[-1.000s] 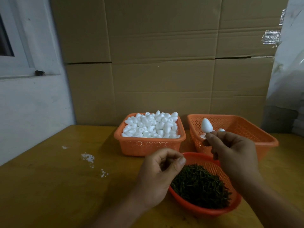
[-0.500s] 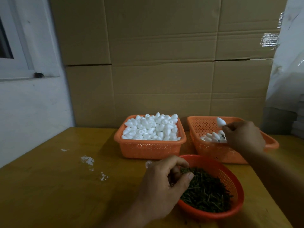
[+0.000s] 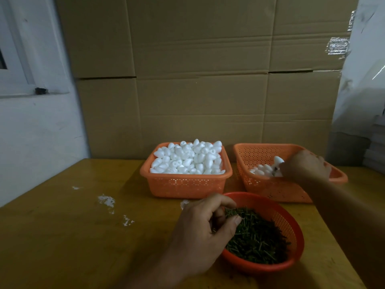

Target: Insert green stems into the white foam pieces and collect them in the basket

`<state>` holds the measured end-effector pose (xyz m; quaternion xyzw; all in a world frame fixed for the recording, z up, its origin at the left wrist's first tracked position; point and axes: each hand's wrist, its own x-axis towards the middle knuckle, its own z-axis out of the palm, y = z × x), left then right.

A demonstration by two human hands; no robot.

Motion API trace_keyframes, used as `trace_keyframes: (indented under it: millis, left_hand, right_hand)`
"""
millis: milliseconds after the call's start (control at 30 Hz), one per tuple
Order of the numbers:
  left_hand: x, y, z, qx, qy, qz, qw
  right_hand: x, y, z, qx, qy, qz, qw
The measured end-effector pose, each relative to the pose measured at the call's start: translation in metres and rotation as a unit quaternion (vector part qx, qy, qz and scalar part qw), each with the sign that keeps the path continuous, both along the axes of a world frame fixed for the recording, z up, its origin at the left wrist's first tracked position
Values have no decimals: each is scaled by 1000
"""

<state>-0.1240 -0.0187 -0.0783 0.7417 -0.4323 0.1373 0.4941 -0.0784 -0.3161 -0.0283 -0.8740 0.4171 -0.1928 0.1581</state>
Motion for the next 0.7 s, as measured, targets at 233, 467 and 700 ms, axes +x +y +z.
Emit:
trace_keyframes:
  millis: [233,467,700]
  left_hand:
    - [0,1,-1,14,6,4,1000]
    - [2,0,-3,11,12,8,1000]
    - [4,2,2,-10,4,23,1000]
  right_hand:
    - [-11,0,0,-3,-18,19,1000]
    - [-40,27,-1,33,-182,152,971]
    - [-90,89,-9,67,-275,269,921]
